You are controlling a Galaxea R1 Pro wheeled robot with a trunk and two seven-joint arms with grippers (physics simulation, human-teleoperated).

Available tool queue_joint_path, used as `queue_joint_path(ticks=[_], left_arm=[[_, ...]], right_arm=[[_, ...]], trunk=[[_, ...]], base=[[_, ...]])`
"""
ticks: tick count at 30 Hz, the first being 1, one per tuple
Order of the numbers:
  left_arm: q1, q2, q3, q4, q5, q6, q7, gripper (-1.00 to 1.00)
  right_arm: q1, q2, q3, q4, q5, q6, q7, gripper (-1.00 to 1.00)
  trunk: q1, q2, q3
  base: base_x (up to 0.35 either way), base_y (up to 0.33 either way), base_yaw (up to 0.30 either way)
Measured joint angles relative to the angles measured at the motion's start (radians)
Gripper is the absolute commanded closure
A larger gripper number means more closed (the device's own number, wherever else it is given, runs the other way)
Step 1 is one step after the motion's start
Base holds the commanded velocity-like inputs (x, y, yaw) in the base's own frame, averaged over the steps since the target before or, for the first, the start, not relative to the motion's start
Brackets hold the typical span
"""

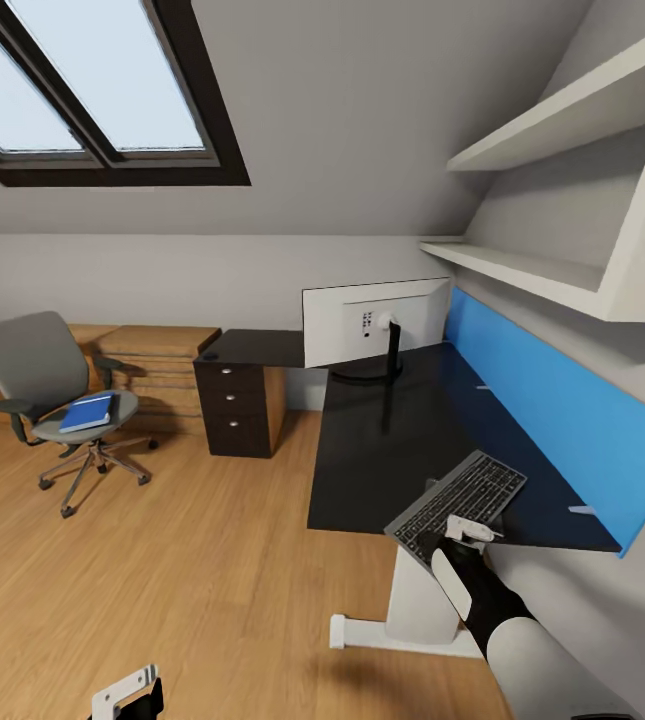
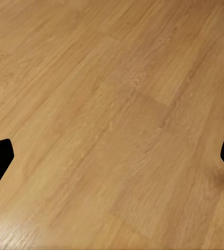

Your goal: In the bedroom, organize the workspace by keeping the computer under the desk, ensuring the monitor is on the desk, placing the keyboard on the desk next to the monitor, placing the mouse on the desk next to the keyboard, moving the folder from the swivel chair onto the desk next to the mouse, stacking the notebook on top of the folder with the pen on top of the notebook, and positioning the swivel chair next to the desk.

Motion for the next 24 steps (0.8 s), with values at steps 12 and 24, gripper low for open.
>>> queue_joint_path(ticks=[12,24], left_arm=[[0.0,0.0,0.0,0.001,0.0,0.0,0.0,-1.0],[0.0,0.0,0.0,0.002,0.0,0.0,0.001,-1.0]], right_arm=[[0.0,-0.001,0.0,0.0,0.0,0.0,0.0,-1.0],[0.0,-0.001,-0.001,0.0,0.001,0.0,-0.001,-1.0]], trunk=[[0.0,0.0,0.0],[0.0,0.0,0.0]], base=[[-0.224,-0.139,0.001],[-0.171,-0.269,0.0]])
